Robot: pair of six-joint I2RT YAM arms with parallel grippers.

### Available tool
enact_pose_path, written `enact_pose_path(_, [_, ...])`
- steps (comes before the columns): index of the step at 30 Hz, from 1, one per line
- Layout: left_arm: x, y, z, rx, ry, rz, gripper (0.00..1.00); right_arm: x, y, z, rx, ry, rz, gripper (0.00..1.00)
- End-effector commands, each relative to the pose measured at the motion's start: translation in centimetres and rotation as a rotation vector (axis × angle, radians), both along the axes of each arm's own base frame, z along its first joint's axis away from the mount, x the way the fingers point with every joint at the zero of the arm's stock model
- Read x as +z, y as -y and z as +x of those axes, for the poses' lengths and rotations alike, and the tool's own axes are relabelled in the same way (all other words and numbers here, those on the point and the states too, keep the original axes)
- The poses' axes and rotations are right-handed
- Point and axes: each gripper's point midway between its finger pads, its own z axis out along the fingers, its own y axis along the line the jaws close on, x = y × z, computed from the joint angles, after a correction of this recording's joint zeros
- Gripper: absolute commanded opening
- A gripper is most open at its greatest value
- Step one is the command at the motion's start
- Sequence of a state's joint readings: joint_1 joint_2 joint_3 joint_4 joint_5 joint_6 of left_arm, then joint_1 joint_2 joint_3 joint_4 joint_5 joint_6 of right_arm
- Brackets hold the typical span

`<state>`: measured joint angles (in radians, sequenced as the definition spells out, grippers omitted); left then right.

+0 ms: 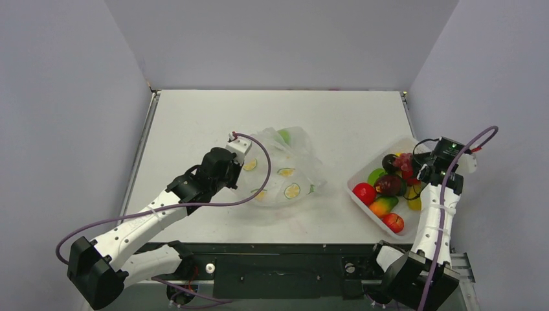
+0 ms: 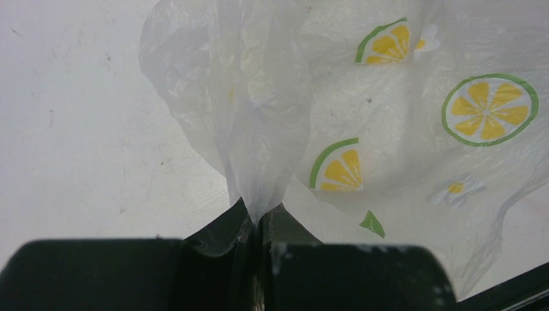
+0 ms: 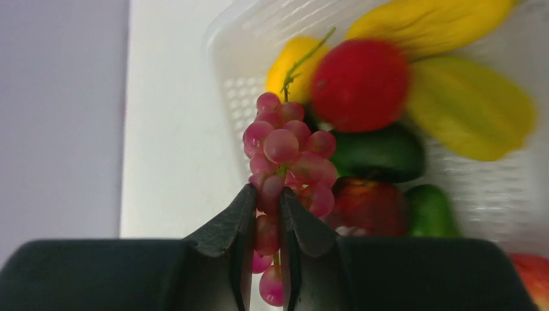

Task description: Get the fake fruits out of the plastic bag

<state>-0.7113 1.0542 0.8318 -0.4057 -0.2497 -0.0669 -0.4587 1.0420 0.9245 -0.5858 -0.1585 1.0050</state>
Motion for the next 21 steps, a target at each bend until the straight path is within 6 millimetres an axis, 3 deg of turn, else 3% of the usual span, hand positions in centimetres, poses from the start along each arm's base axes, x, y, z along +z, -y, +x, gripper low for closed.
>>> enact_pose_path(1, [3.1,0.9,0.8,-0.004,0.069,-0.082,0.0,1.5,7.2,-6.9,-0.403,-0.196,-0.261,0.0])
enact_pose_path(4, [3.2,0.9,0.7,-0.007,0.069,-0.086,0.0,2.5,9.7,-9.5,-0.572,-0.237,-0.364,0.0])
enact_pose_path(6, [3.2,1.0,0.7,-0.008,0.068,-0.088,0.0,2.7,10.1,-9.4,-0.587,-0.234,-0.377,0.0])
enact_pose_path(11, [3.3,1.0,0.7,-0.011,0.07,-0.091,0.0,1.0,10.1,-6.5,-0.484,-0.259,-0.339,0.0])
enact_pose_path(18, [3.5,0.9,0.6,-0.008,0.076,-0.096,0.0,-2.2,10.2,-4.6,-0.392,-0.325,-0.312,0.01])
enact_pose_path(21, [3.4,1.0,0.6,-0.01,0.073,-0.096,0.0,-2.7,9.8,-4.2,-0.355,-0.322,-0.297,0.07])
